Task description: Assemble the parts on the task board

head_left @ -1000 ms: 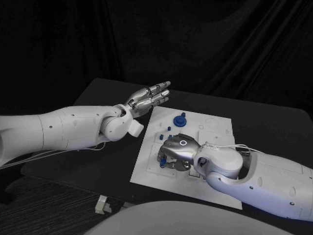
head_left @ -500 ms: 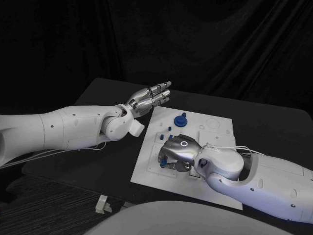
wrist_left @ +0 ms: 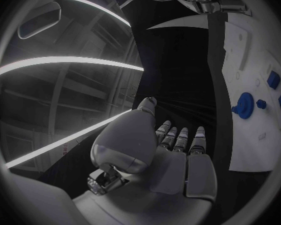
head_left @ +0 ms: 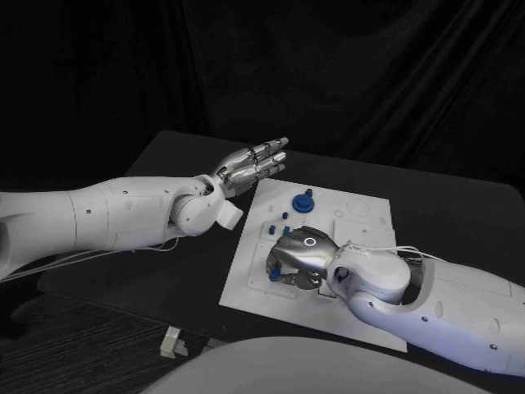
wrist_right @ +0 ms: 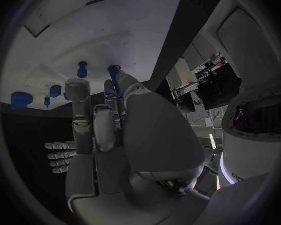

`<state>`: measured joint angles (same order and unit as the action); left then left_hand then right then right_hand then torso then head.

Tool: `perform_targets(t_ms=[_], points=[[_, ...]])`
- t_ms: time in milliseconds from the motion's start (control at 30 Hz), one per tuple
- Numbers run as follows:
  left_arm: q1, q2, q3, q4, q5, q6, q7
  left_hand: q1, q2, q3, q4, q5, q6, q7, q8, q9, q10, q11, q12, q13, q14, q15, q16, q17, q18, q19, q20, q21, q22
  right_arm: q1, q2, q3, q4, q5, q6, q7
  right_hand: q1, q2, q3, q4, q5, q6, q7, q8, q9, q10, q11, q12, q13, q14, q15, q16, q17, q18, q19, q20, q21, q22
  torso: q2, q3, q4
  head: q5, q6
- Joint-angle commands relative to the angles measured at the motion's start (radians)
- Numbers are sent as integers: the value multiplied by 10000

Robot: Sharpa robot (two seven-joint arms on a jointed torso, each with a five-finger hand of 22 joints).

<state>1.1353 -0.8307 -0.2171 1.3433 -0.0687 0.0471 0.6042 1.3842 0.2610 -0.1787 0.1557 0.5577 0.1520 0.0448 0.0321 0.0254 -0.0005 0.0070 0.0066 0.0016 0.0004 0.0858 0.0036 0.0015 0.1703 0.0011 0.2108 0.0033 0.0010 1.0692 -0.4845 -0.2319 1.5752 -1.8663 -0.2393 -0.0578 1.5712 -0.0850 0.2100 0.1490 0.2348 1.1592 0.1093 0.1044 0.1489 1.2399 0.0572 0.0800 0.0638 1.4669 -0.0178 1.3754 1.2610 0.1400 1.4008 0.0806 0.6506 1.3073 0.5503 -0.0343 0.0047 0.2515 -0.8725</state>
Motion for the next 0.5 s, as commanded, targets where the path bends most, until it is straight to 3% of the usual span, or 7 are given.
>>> perform_targets(t_ms=[33,500], points=[[-20,22,10,5,34,127,49,-51,46,-1,-52,20,-17,-9,12,-2,5,46,-66,-16,-4,40,-36,-15,89,-11,-31,-33,-10,-46,-19,-16,-27,-88,58,-260,-99,-18,50,36,-73,-40,65,-66,-4,30,29,-49,-1,373,-12,-52,-13,-101,-91,-3,-36,913,6,1,4,-2,-2],[-24,34,10,-5,34,155,-1,-49,75,24,-68,27,-15,-5,14,-2,5,49,-66,-16,-4,77,-36,-15,89,-9,-1,-31,-8,-46,-26,-16,-82,-88,116,-306,-209,-113,137,121,-182,-317,150,-302,-70,-205,124,-170,-7,294,62,-198,-214,-77,-200,55,-288,859,2,0,9,21,-2]])
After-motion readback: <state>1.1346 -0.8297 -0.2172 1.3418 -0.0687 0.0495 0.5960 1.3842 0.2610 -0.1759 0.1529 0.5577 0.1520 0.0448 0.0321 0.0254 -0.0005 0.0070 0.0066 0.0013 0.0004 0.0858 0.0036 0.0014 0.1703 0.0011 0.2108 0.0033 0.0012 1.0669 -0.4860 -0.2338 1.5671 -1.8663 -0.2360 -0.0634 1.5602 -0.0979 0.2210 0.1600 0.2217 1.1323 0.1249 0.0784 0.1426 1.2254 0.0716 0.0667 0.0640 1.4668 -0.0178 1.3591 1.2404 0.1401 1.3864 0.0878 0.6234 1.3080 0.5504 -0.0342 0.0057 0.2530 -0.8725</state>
